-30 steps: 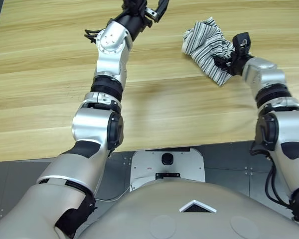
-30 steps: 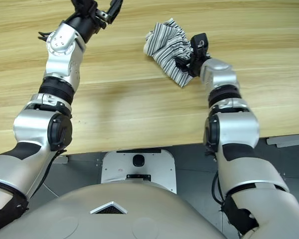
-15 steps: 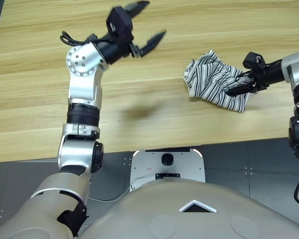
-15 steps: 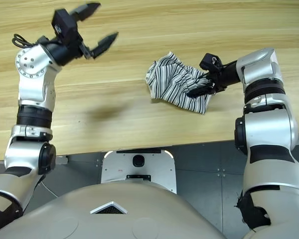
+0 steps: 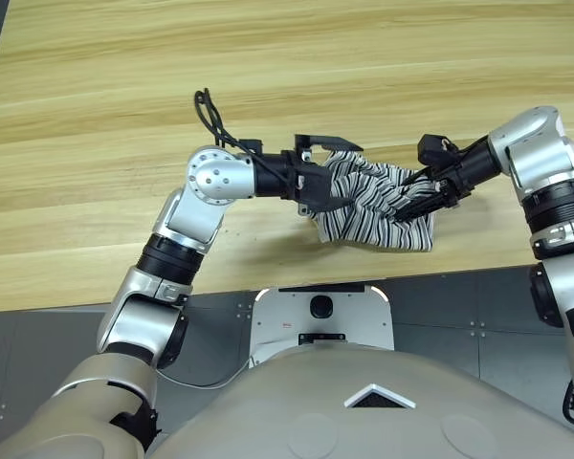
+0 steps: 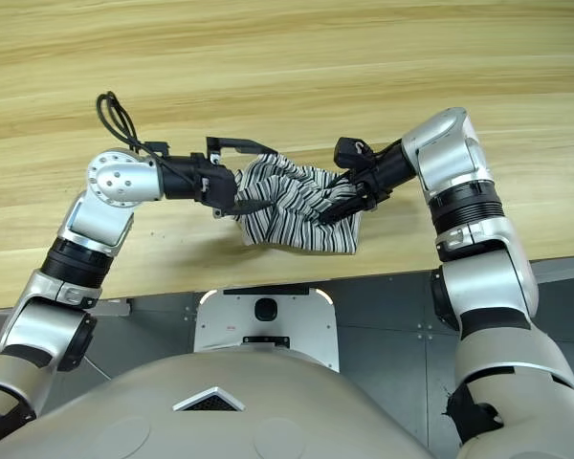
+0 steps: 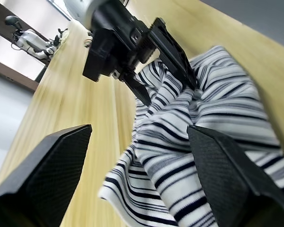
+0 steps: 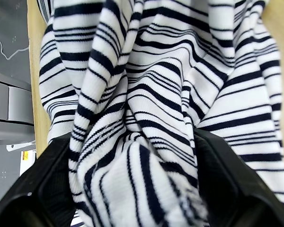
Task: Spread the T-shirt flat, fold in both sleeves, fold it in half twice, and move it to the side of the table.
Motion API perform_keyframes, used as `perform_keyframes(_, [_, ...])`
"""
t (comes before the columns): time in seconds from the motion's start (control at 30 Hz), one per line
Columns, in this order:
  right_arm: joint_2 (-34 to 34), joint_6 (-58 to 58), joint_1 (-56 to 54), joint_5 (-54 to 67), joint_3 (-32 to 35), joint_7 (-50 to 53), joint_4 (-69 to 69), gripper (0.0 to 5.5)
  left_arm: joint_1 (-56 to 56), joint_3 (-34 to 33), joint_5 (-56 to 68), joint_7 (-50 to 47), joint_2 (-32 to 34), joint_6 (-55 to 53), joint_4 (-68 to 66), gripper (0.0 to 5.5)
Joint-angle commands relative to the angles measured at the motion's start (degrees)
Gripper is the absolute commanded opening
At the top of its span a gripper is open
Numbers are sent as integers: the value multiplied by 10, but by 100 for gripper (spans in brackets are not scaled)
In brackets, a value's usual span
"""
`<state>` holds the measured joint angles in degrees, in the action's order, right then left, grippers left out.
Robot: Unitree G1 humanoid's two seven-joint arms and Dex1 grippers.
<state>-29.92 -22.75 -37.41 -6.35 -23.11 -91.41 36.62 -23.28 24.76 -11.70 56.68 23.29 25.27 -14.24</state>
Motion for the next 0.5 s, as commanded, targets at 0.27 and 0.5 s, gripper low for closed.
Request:
perform_keyframes(0.27, [9, 28, 48, -27, -52, 42, -3, 335, -156, 106, -191, -84, 6, 107, -296, 375])
perform_keyframes(0.5, [-7, 50, 61, -34, -75, 44, -12, 335, -237, 113, -193, -103, 17, 185, -415, 375])
